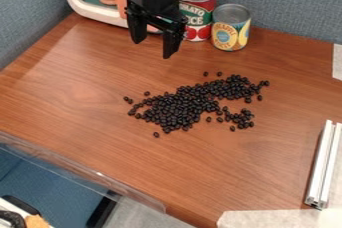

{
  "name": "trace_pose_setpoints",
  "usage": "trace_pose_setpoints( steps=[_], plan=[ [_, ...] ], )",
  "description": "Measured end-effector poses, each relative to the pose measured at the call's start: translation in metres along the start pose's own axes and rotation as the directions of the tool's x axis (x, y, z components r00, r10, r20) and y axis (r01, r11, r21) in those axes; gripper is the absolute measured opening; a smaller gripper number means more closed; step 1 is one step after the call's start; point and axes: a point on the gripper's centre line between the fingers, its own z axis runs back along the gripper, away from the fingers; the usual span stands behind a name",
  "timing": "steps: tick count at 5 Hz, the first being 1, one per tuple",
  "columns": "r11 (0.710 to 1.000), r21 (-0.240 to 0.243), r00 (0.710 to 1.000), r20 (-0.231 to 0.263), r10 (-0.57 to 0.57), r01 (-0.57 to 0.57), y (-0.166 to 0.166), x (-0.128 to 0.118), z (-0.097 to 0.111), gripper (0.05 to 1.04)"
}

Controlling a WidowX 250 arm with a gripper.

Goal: Sweep into pile

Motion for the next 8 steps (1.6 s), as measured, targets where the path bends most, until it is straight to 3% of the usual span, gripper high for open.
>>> trace_pose_setpoints(
  steps=[1,2,4,6,8],
  plan=[
    [1.0,-0.01,1.0,-0.029,0.008,-0.009,-0.003,-0.002,-0.012,1.001],
    [1.0,-0.015,1.0,0.011,0.018,-0.018,-0.028,0.01,-0.01,1.001],
    [0.997,-0.036,0.998,0.021,-0.063,0.063,-0.107,0.019,-0.001,1.001],
    [0.989,-0.042,0.99,0.028,-0.137,0.139,-0.188,0.002,0.001,1.001],
    [0.985,-0.132,0.993,0.06,-0.101,0.108,-0.242,0.002,0.006,1.001]
  ],
)
